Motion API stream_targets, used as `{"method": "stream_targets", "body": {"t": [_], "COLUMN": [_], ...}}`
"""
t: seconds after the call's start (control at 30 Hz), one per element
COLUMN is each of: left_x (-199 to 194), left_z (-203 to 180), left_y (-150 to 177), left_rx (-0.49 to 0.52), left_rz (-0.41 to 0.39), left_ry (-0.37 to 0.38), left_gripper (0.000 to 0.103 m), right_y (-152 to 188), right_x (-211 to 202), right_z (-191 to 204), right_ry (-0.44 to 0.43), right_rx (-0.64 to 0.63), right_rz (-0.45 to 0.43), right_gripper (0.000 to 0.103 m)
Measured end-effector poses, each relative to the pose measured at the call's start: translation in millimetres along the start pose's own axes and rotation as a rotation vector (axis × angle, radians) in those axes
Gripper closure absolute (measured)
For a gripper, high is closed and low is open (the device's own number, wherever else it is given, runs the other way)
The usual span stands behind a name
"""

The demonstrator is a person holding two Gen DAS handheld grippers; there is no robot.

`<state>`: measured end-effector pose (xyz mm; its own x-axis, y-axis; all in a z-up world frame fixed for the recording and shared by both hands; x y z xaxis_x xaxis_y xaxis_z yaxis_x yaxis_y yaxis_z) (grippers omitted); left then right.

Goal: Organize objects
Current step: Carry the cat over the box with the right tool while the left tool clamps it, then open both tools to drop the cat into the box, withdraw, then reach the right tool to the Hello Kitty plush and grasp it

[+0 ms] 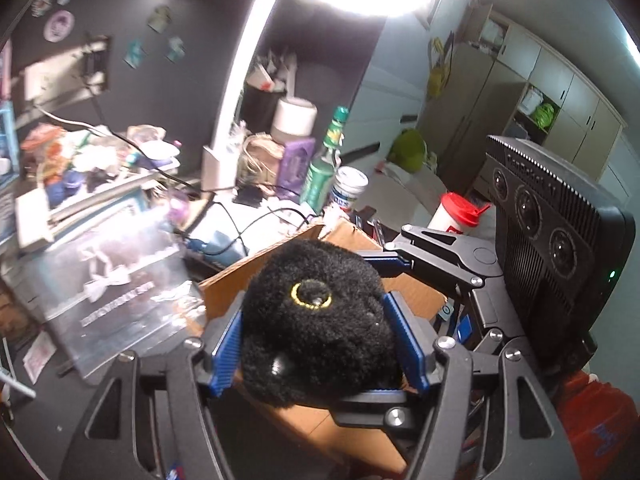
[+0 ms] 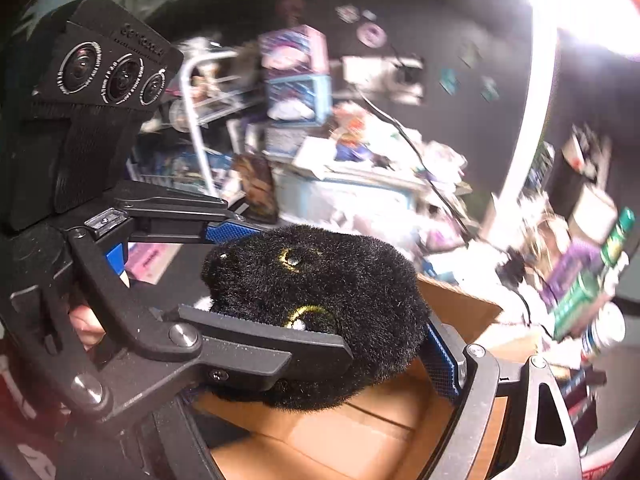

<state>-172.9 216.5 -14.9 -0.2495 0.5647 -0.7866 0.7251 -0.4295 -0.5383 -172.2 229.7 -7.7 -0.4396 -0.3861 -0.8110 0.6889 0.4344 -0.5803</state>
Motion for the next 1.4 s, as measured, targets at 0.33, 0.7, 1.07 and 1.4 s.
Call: {"method": "stream_targets", "body": {"t": [0.33,0.7,1.07,1.4], "left_x": [14.0,-72.8,-146.0,-109.8], "left_z": [0.6,35.5,120.1,163.6], "left_y": [-8.7,32.0,156.4,244.7], "left_rx": [0.001,-0.058,-0.268,-0.430], "left_rz": [0.013,-0.159,-0.334,-0.303], "left_ry": [0.004,-0.150,-0.358,-0.355], "left_gripper": [0.017,0.012,0.009,0.009], "right_y": [4.9,-6.5,14.5,62.7], "right_x": [8.8,-18.1,18.1,108.2], "right_z": [-27.7,34.0,192.1,179.1], "right_ry": [0.073,0.016,-0.191,-0.124], "right_rx": [0.013,-0.078,-0.277,0.064], "right_rz": [0.052,-0.085,-0.092,-0.051], "right_gripper": [0.010,0.004,0.000,0.001]}}
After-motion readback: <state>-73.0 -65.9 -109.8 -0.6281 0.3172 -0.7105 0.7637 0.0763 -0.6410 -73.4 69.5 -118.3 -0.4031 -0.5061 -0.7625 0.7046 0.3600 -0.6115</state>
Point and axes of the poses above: each gripper's, at about its wrist camera, not at the fingertips, and x roughly the way its jaws point, z to its left, y to its underside, the point moved 9 cm from there along x, roughly the way its jaws point, and after that the axes turned 13 degrees about z, right-handed, at the moved point
